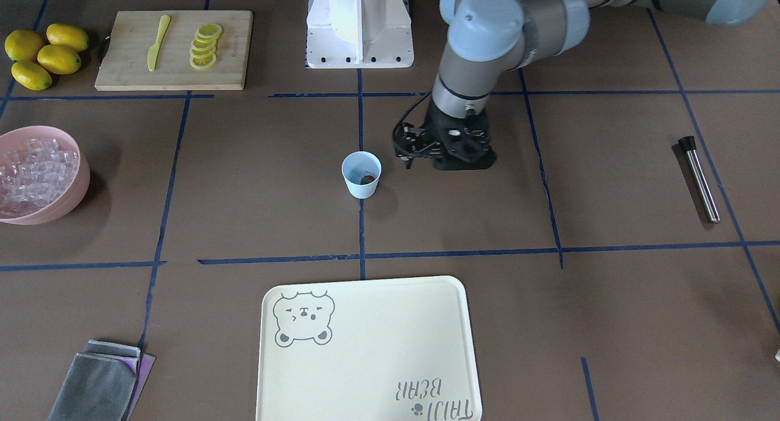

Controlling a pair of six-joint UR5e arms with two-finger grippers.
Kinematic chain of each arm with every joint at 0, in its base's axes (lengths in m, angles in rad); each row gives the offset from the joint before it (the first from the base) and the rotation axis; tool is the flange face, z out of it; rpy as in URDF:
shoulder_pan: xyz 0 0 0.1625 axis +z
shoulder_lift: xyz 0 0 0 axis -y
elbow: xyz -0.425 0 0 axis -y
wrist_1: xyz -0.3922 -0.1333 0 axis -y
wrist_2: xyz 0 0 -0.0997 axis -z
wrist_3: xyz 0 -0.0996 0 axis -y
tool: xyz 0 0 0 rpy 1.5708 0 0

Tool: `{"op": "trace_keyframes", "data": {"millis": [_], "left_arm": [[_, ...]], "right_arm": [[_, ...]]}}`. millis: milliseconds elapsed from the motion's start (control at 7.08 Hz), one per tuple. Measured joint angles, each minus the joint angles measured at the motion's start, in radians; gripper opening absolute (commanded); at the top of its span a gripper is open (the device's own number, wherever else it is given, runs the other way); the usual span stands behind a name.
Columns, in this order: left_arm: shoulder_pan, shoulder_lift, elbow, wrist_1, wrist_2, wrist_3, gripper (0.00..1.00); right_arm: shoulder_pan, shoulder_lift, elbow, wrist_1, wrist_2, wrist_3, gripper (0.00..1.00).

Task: Mash ice and strawberries in cup
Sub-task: 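Withdraw the left gripper from the cup toward the steel rod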

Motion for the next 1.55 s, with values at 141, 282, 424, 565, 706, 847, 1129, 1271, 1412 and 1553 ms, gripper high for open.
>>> {"op": "trace_keyframes", "data": {"millis": [141, 282, 424, 565, 706, 847, 1129, 1271, 1412, 1553], "left_arm": [[-0.072, 0.100, -0.092, 0.045, -0.024, 0.107, 1.00], [-0.166, 0.221, -0.173, 0.066, -0.079, 0.207, 1.00], [-0.264, 0.333, -0.219, 0.068, -0.134, 0.311, 1.00], [-0.359, 0.431, -0.235, 0.068, -0.164, 0.444, 1.00], [-0.442, 0.509, -0.220, 0.064, -0.186, 0.587, 1.00], [-0.506, 0.569, -0.170, 0.020, -0.216, 0.690, 1.00], [-0.570, 0.673, 0.004, -0.263, -0.267, 0.727, 1.00], [-0.574, 0.688, 0.089, -0.405, -0.269, 0.662, 1.00], [-0.571, 0.690, 0.167, -0.527, -0.245, 0.589, 1.00], [-0.547, 0.689, 0.228, -0.621, -0.199, 0.525, 1.00]], "right_arm": [[0.000, 0.002, 0.000, 0.000, -0.001, 0.003, 0.99], [0.000, 0.004, 0.001, 0.000, -0.003, 0.004, 0.99], [0.000, 0.005, 0.001, 0.000, -0.004, 0.005, 0.99], [0.000, 0.006, 0.001, 0.000, -0.006, 0.005, 0.99], [0.000, 0.007, 0.002, 0.000, -0.007, 0.005, 0.99], [0.000, 0.007, 0.001, 0.000, -0.008, 0.005, 0.99], [0.000, 0.009, 0.002, 0.000, -0.012, 0.005, 0.99], [0.000, 0.009, 0.002, 0.000, -0.013, 0.006, 0.99], [-0.001, 0.012, 0.002, 0.000, -0.014, 0.006, 0.99], [-0.001, 0.017, 0.002, -0.001, -0.018, 0.007, 0.99]]}}
